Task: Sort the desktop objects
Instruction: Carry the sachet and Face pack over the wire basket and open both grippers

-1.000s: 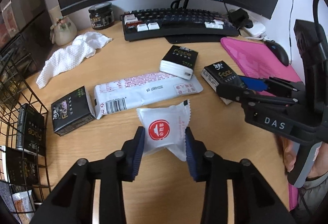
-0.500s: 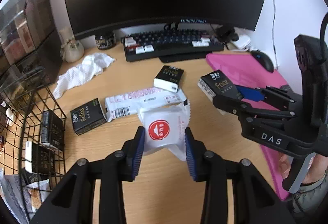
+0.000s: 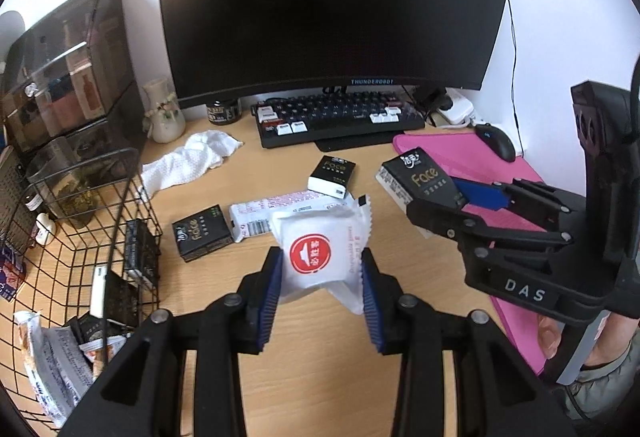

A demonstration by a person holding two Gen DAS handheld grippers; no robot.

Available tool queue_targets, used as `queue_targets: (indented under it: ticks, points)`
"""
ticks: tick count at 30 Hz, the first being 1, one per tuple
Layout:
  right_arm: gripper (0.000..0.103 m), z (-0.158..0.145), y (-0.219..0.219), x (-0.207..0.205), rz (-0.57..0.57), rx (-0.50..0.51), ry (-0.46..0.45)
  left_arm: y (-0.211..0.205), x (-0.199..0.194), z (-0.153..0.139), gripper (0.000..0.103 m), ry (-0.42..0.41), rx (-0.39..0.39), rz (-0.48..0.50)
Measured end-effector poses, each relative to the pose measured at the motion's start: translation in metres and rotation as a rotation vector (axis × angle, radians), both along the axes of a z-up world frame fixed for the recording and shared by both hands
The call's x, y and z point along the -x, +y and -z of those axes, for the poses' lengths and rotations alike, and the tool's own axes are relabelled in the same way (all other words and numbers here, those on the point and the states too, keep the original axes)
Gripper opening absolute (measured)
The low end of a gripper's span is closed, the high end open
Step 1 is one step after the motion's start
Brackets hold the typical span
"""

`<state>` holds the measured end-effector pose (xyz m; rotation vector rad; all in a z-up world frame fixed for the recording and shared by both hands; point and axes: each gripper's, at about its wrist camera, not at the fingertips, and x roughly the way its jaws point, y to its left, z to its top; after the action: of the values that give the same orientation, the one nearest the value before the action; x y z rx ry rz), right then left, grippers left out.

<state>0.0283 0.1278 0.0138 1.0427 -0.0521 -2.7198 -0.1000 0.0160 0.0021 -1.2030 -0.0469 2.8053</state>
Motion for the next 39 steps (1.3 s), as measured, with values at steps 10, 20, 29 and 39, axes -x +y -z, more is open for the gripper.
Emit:
queue_targets:
  ticks: [10,20,29,39]
  points:
    - [0.047,-0.032,-0.085,-0.001,-0.152,0.014,0.064,-0.063,-0.039,-0.029,0.041,0.076,-0.012,-0.111]
    - [0.047,-0.027,-0.19,0.012,-0.301,0.029,0.054,-0.173,-0.07,-0.032,0.041,0.093,-0.02,-0.321]
    - [0.047,-0.017,-0.249,0.026,-0.371,0.011,0.037,-0.214,-0.072,-0.018,0.041,0.062,-0.044,-0.395]
    - [0.055,-0.019,-0.234,0.034,-0.34,0.021,0.068,-0.208,-0.069,-0.019,0.073,0.107,-0.063,-0.391]
